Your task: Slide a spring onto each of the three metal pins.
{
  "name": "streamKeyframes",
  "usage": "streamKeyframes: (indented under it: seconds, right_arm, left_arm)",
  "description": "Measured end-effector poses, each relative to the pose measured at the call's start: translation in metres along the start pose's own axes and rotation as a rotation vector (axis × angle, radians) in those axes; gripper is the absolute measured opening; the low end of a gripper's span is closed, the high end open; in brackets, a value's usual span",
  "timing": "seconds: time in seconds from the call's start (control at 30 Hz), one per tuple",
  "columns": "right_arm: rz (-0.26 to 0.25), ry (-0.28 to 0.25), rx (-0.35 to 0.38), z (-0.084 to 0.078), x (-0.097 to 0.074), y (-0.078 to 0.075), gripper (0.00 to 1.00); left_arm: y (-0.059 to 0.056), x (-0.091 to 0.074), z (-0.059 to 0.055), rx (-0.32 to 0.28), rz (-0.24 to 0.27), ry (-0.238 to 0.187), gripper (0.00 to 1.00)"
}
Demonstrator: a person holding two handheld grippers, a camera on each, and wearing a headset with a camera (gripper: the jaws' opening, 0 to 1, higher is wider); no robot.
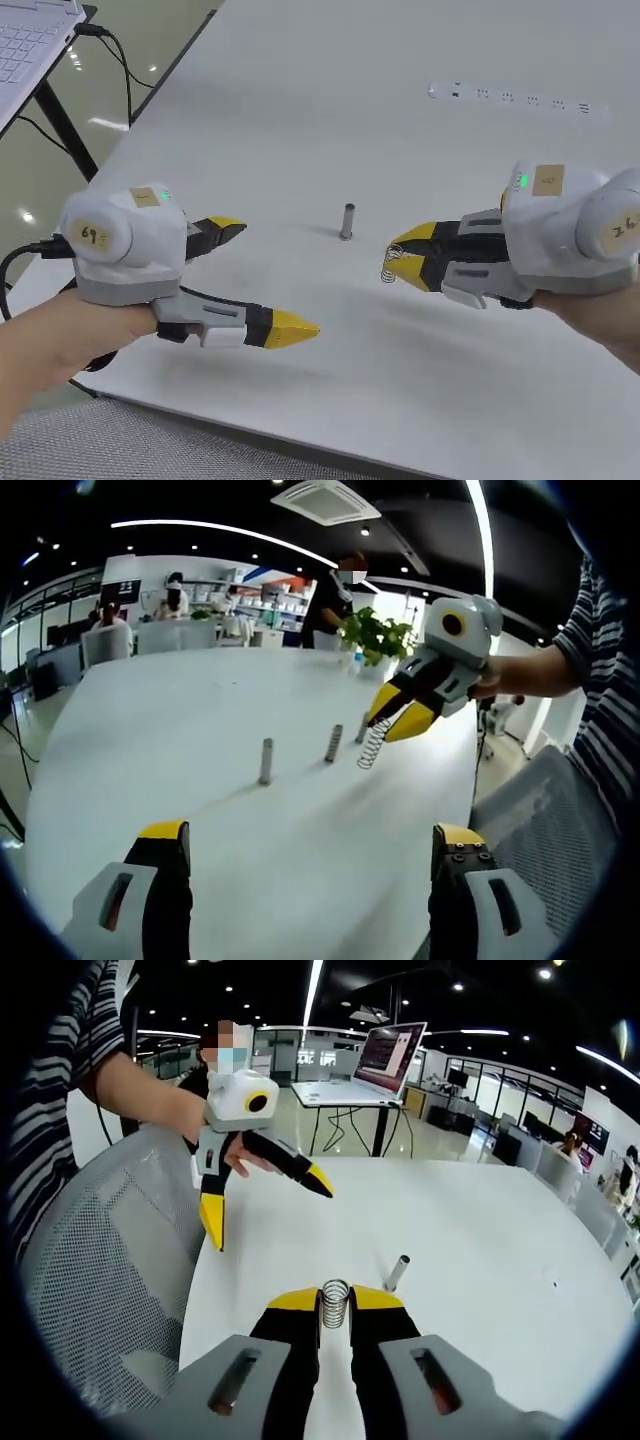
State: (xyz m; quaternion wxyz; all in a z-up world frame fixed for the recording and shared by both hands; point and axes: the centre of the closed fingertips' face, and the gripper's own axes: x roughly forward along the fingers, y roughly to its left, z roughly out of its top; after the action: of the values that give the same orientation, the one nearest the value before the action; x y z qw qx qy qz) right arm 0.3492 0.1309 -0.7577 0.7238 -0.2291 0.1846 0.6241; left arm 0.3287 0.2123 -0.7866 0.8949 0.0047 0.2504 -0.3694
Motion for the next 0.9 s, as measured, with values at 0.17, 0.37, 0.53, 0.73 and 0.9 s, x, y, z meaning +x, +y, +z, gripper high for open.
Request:
streamKeyframes:
  seconds: [0.17, 0.37, 0.53, 0.73, 0.9]
  right_arm:
    - [-0.008, -0.001, -0.003, 0.006, 0.007, -0.008, 0.08]
    - [-0.066, -0.019, 0.007, 0.022, 0.016, -0.033, 0.08]
    - [-0.114, -0.047, 0.043, 0.036, 0.024, -0.056, 0.08]
    - [-0.143, -0.080, 0.157, 0.041, 0.037, -0.076, 0.08]
    - [-0.148, -0.083, 0.207, 0.037, 0.045, -0.080, 0.08]
  left_arm:
    - [0.006, -0.005, 0.003, -0.003, 0.018, -0.002, 0.98]
    - [0.008, -0.006, 0.004, -0.007, 0.023, -0.006, 0.98]
    - [0.009, -0.007, 0.004, -0.001, 0.036, -0.005, 0.98]
    - [0.011, -0.008, 0.007, -0.003, 0.041, -0.013, 0.98]
    - [0.015, -0.011, 0.012, -0.001, 0.061, -0.032, 0.98]
